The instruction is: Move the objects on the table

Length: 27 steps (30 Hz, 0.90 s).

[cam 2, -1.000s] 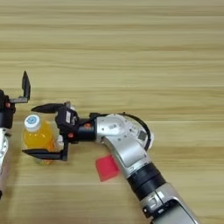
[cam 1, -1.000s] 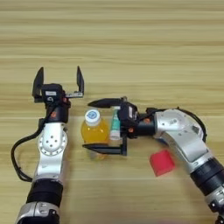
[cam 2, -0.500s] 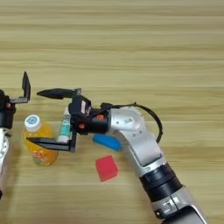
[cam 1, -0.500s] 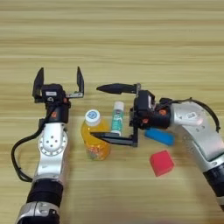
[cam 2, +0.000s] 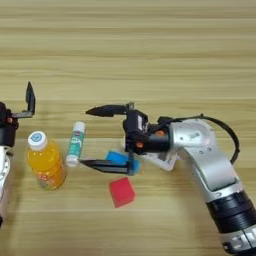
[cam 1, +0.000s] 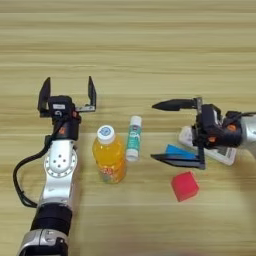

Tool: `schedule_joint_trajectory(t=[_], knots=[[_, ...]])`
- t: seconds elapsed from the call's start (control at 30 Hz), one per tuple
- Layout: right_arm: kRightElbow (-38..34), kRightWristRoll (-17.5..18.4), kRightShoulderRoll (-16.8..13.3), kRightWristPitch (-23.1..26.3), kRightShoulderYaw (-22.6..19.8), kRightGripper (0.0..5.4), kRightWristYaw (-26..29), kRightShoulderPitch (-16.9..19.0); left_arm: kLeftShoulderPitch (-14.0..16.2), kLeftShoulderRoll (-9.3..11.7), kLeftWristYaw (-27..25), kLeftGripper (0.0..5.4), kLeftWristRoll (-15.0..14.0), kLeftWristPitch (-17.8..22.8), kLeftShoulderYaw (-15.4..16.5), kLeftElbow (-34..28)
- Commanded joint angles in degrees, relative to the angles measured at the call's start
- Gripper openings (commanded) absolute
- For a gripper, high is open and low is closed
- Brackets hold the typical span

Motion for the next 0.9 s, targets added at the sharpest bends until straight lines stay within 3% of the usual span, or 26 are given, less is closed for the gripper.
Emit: schedule_joint_trajectory(t=[0.03, 0.27, 0.5, 0.9], knots=[[2.22, 0.37, -3.28, 0.77, -0.99, 5.38, 3.53, 0.13, -1.04, 0.41, -0.16, 5.4, 0.33, -0.33, 0.12, 0.74], [9.18, -3.45, -6.43, -1.61, 1.08, 5.38, 9.0, -0.85, -1.25, 0.52, -0.31, 5.4, 0.28, -0.5, 0.22, 1.16], [11.49, -6.91, -8.27, -3.37, 3.41, 5.38, 12.93, -0.2, -1.21, 0.49, -0.38, 5.4, 0.3, -0.59, 0.28, 1.18], [14.43, -12.75, -9.09, -8.78, 6.57, 5.38, 13.92, 1.13, -1.21, 0.37, -0.32, 5.4, 0.42, -0.52, 0.22, 1.06]])
